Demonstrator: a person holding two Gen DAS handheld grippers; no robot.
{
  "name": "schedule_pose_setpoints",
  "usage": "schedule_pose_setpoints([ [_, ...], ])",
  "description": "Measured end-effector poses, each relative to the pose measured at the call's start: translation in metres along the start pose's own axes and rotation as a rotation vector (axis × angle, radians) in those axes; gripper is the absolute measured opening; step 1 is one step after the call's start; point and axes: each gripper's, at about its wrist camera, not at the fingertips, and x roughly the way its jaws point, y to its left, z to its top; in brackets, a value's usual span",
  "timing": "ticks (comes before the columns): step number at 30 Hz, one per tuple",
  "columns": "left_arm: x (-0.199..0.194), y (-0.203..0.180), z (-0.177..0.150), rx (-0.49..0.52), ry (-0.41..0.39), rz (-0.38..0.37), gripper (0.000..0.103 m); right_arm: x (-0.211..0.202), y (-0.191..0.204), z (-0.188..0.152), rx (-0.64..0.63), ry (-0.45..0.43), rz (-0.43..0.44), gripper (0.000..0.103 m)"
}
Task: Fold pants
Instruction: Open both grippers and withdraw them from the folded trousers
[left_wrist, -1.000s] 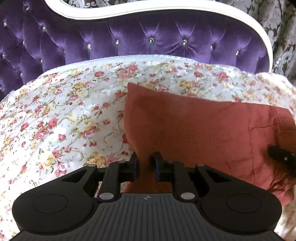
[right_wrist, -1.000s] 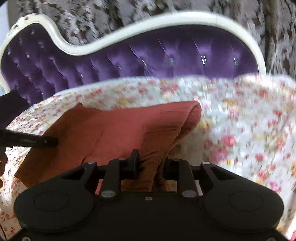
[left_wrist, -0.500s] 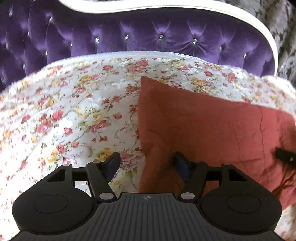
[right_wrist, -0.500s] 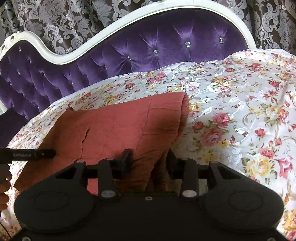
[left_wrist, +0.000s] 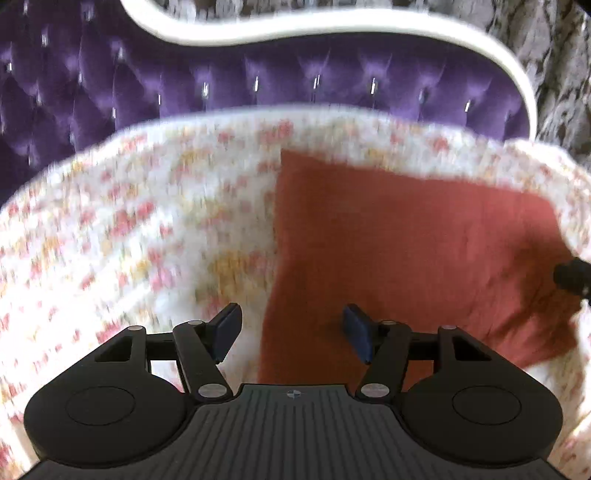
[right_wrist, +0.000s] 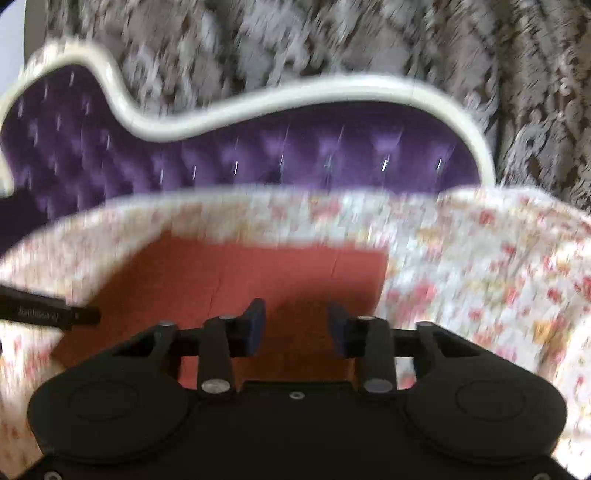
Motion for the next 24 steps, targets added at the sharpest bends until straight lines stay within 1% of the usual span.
schedule_pose_setpoints([
  [1, 0.006, 0.002, -0.006, -0.018, 0.017, -0.003, 0.062, 0.006, 0.001, -0.007, 0.0, 0.03, -0.017, 0.037],
  [3, 0.006, 0.007, -0.013, -0.067, -0.003, -0.02, 0.063, 0.005, 0.001, -0.018, 0.01, 0.001, -0.026, 0.037],
  [6, 0.001, 0.01, -0.011, -0.095, 0.007, -0.022, 0.062, 0.001, 0.0, -0.013, 0.03, 0.011, -0.029, 0.037],
  [10, -0.019, 0.005, -0.016, -0.098, 0.012, -0.006, 0.061, -0.02, -0.005, -0.008, 0.079, -0.006, -0.021, 0.037],
  [12, -0.029, 0.001, -0.021, -0.088, 0.01, 0.01, 0.061, -0.03, -0.004, -0.008, 0.09, -0.016, -0.028, 0.042],
  [13, -0.034, -0.002, -0.024, -0.084, 0.009, 0.023, 0.061, -0.036, -0.003, -0.008, 0.096, -0.019, -0.03, 0.042],
  [16, -0.046, -0.008, -0.031, -0.076, 0.017, 0.052, 0.061, -0.05, 0.001, -0.013, 0.109, -0.014, -0.02, 0.043],
  [19, -0.058, -0.015, -0.041, -0.07, 0.025, 0.053, 0.061, -0.061, 0.004, -0.019, 0.121, 0.004, -0.02, 0.044],
  [21, -0.067, -0.019, -0.048, -0.069, 0.02, 0.051, 0.061, -0.068, 0.007, -0.024, 0.128, 0.017, -0.025, 0.053],
  [24, -0.08, -0.027, -0.058, -0.052, 0.015, 0.057, 0.061, -0.078, 0.013, -0.032, 0.119, 0.023, -0.032, 0.059],
])
